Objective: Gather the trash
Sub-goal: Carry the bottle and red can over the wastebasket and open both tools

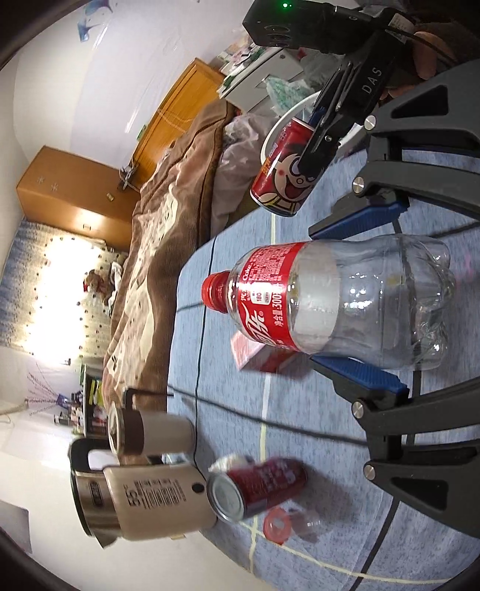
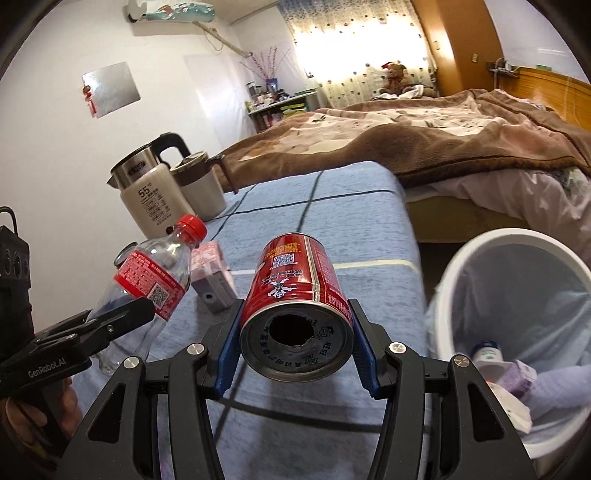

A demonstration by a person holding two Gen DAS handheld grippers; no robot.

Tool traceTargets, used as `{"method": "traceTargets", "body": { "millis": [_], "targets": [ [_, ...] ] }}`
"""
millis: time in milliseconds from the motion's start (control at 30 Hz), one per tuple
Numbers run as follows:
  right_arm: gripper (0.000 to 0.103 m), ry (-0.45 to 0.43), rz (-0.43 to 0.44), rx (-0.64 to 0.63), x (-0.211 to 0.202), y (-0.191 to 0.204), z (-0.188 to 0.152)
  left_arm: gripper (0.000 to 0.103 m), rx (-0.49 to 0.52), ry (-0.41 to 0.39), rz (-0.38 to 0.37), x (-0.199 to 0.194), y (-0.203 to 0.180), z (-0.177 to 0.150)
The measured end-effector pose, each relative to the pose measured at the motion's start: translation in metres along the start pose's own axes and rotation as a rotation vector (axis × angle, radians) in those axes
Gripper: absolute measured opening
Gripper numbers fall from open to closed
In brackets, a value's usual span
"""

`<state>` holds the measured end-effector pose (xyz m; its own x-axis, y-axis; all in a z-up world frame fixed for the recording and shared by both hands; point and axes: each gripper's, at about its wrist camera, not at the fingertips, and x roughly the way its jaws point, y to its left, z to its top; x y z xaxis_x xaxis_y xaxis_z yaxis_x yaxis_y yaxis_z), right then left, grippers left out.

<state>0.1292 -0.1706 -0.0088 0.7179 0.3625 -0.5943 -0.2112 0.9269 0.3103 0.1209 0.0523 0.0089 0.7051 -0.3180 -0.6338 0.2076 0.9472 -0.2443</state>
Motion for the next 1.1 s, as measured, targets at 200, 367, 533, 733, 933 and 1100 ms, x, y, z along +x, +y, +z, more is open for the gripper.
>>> {"method": "traceTargets", "body": {
  "millis": [200,367,533,733,933,1100],
  "targets": [
    [0.054,-0.032,-0.05,0.022,-0.025,-0.02,-0.002,0.064,0.042,0.012,-0.044,0.008,-0.032,-0.001],
    [0.054,-0.048,-0.094,0.037,-0.04,-0.036,-0.003,0.064,0.079,0.027,-0.091,0.017,-0.06,-0.003],
    [0.054,-0.059,-0.135,0.058,-0.055,-0.058,-0.005,0.064,0.116,0.039,-0.128,0.026,-0.087,-0.003],
    [0.054,-0.066,-0.177,0.082,-0.069,-0.081,-0.008,0.064,0.152,0.061,-0.166,0.039,-0.116,-0.002],
    [0.054,-0.059,-0.224,0.103,-0.077,-0.103,-0.01,0.064,0.183,0.093,-0.199,0.055,-0.145,-0.003],
    [0.054,-0.041,-0.26,0.121,-0.079,-0.122,-0.012,0.064,0.214,0.118,-0.227,0.066,-0.167,-0.006]
  ]
}}
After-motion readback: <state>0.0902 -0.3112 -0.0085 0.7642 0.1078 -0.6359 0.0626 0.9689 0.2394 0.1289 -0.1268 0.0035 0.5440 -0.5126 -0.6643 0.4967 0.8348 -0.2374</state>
